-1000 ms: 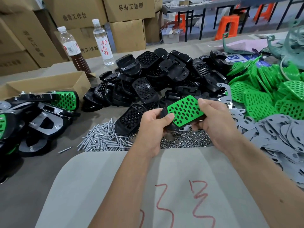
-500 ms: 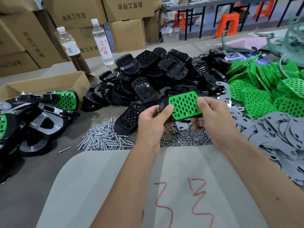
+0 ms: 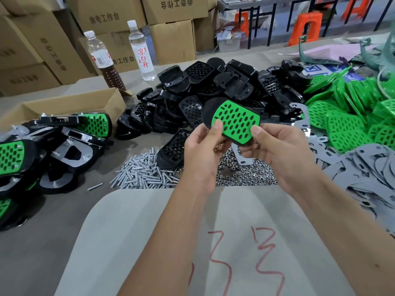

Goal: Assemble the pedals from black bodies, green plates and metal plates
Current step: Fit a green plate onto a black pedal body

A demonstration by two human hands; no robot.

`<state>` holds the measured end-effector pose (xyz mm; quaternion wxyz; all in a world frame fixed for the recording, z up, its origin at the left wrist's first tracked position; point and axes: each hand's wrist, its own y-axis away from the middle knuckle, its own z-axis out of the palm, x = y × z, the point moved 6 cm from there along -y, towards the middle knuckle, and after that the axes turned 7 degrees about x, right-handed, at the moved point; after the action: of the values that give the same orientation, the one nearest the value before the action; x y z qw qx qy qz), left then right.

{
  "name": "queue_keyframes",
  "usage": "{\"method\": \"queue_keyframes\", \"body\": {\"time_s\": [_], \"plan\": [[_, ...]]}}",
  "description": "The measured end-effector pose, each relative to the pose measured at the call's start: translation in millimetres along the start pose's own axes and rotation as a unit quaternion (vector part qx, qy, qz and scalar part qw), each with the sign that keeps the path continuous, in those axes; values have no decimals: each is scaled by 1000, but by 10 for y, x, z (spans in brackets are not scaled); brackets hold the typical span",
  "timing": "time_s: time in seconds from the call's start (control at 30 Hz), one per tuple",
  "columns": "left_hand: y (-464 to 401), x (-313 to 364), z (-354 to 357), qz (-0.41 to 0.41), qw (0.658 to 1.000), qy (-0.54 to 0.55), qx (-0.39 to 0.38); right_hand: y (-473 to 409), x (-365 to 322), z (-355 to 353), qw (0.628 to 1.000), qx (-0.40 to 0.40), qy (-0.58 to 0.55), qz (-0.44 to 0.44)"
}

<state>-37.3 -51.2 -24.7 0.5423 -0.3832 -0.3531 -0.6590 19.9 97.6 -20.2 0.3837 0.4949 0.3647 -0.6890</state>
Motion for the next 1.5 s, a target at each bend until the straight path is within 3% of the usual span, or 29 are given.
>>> {"method": "queue_keyframes", "body": {"time_s": [0.1, 0.23, 0.3, 0.37, 0.5, 0.67, 0.87, 0.97, 1.17, 1.3, 1.37, 1.5], "plan": [[8, 55, -26, 23, 1000, -12, 11, 63, 17, 156, 1000, 5, 4, -13], [-68, 390, -309, 63, 994, 36, 85, 170, 102, 451, 993, -67, 93, -17], [-107, 551, -479, 69, 988, 84, 113, 226, 122, 643, 953, -124, 259, -100], [-133, 650, -634, 66, 983, 99, 140, 325, 148, 934, 878, -198, 402, -169], [-145, 736, -786, 74, 978, 118, 157, 401, 261, 1391, 774, -252, 555, -172], [-157, 753, -825, 74, 975, 134, 163, 348, 326, 1604, 737, -219, 622, -149], [-146, 700, -818, 61, 974, 136, 171, 352, 307, 1765, 685, -276, 653, -167], [-163, 707, -830, 64, 974, 140, 169, 313, 268, 1711, 711, -282, 627, -151], [-133, 644, -651, 56, 982, 113, 140, 97, 157, 1267, 856, -182, 472, -110], [-122, 476, -452, 41, 991, 62, 109, -9, 160, 736, 938, -108, 328, -14], [-102, 374, -366, 18, 993, 26, 109, -31, 170, 516, 965, -67, 252, 19], [-43, 214, -239, -14, 993, -88, 80, -53, 42, 106, 992, 58, 108, -20]]}}
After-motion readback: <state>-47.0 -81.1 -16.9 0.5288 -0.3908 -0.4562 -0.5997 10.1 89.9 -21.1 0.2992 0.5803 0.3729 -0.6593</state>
